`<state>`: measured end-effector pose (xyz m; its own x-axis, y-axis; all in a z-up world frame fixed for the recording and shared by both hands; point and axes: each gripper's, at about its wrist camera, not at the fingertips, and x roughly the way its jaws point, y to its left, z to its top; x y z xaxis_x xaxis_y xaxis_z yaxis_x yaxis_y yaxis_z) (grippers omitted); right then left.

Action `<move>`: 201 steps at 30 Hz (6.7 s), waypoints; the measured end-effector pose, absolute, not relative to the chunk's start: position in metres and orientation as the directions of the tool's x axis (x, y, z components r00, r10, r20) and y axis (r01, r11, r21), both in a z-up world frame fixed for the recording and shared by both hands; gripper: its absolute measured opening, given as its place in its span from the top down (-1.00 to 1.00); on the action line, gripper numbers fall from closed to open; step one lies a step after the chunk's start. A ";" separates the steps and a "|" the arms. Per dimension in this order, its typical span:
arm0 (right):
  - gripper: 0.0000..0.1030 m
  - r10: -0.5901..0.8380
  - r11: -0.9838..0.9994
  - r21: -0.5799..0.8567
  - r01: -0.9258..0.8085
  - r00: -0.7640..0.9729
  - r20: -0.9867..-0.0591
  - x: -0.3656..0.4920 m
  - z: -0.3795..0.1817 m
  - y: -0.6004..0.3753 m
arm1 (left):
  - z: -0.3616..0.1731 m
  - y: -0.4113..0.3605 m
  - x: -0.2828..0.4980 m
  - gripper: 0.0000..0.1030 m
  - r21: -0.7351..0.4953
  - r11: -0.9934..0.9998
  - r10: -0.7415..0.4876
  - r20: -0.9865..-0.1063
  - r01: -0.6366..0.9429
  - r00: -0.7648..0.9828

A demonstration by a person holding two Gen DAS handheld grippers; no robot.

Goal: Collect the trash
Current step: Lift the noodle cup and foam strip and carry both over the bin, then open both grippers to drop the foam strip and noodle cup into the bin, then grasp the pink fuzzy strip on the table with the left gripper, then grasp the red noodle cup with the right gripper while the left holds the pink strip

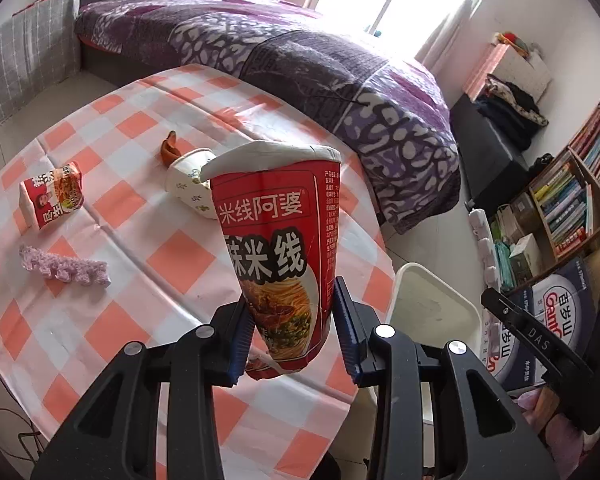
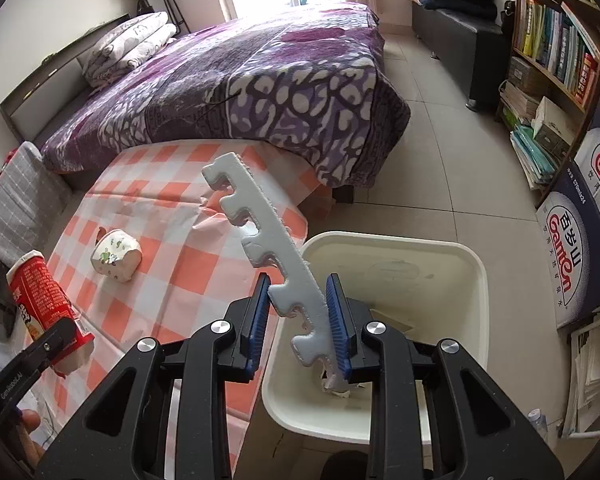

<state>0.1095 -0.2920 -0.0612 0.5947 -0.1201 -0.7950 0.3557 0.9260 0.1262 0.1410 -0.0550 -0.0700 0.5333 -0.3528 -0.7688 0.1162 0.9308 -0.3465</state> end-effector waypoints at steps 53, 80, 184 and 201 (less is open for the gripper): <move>-0.32 0.116 0.577 0.633 0.517 0.715 -0.690 0.049 -0.064 -0.448 | -0.080 -0.260 0.103 0.16 -0.245 0.862 -0.430 -0.818 0.444 0.383; -0.86 0.008 0.827 0.290 0.481 0.506 -0.863 0.120 -0.076 -0.345 | -0.137 -0.095 0.149 -0.48 -0.213 0.971 -0.241 -0.885 0.113 0.398; 0.40 0.124 0.958 0.246 0.147 0.563 -0.817 0.205 -0.062 -0.071 | -0.089 0.191 0.101 0.46 -0.251 0.955 -0.063 -0.695 -0.159 0.716; 0.39 -0.068 0.849 0.262 0.460 0.586 -0.807 0.157 -0.080 -0.249 | -0.071 0.057 0.124 0.46 -0.166 0.984 -0.159 -0.695 0.059 0.701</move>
